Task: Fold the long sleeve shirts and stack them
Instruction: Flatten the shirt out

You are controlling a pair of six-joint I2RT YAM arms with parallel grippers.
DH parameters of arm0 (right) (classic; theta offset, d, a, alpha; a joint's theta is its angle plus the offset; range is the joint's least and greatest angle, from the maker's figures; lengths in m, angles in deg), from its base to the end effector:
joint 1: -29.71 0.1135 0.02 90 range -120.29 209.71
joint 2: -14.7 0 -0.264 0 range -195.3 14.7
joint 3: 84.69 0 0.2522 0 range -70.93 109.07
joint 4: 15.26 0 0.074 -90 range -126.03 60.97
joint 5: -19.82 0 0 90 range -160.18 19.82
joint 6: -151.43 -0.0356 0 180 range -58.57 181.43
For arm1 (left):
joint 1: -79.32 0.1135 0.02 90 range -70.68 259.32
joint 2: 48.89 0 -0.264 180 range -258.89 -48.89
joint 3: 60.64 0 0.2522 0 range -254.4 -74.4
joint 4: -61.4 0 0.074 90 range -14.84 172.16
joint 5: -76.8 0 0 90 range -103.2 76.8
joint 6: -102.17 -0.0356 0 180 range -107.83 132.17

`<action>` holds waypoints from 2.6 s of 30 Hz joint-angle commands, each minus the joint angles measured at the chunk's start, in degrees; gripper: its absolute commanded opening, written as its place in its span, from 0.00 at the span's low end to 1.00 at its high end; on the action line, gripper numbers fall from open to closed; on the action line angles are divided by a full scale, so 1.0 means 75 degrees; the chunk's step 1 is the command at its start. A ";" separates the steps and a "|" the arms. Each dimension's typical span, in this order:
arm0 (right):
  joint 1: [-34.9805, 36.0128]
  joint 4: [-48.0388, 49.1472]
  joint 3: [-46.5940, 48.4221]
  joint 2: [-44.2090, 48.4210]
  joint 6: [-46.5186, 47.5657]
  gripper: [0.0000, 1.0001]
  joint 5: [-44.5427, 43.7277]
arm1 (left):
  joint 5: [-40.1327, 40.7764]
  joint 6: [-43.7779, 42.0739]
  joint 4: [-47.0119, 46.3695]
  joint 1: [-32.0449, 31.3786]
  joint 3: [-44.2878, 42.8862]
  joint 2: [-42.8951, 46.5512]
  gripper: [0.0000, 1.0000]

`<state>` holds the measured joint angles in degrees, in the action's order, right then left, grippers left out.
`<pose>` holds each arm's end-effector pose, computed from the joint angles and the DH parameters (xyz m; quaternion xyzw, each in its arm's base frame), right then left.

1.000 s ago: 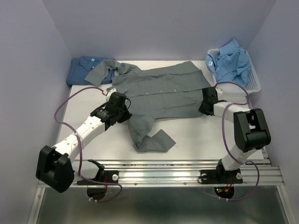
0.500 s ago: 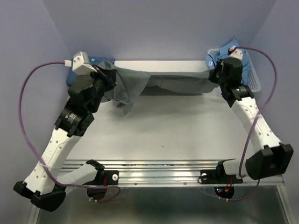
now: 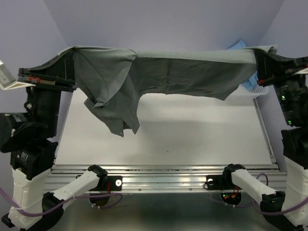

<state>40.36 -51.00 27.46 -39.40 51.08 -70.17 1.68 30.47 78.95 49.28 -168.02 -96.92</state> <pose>0.0983 0.0185 0.5830 -0.0015 0.5569 0.1514 0.8166 0.0503 -0.0185 0.5990 -0.0762 0.4149 -0.3224 0.8474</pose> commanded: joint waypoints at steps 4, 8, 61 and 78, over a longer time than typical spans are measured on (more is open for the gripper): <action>-0.0155 -0.1335 0.1260 0.0593 0.0806 0.01 0.0689 | 0.0080 -0.1069 -0.1127 0.0127 -0.1450 0.0779 0.00; -0.0155 -0.1441 0.1424 0.0827 0.0817 0.01 0.0913 | 0.0068 -0.1280 -0.1150 0.0127 -0.2105 0.0604 0.00; 0.0395 0.1067 -0.1012 -0.7727 0.0349 1.00 0.0481 | -0.0754 0.0360 -0.0506 0.2108 0.1205 -0.6839 0.99; 0.0115 0.0493 -0.1214 -0.9332 -0.0308 1.00 -0.1021 | -0.1292 0.1250 0.0654 0.1580 0.2429 -0.7961 0.99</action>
<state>42.90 -46.17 16.14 -106.33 50.33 -76.38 -6.91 37.91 82.76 61.78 -149.03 -153.38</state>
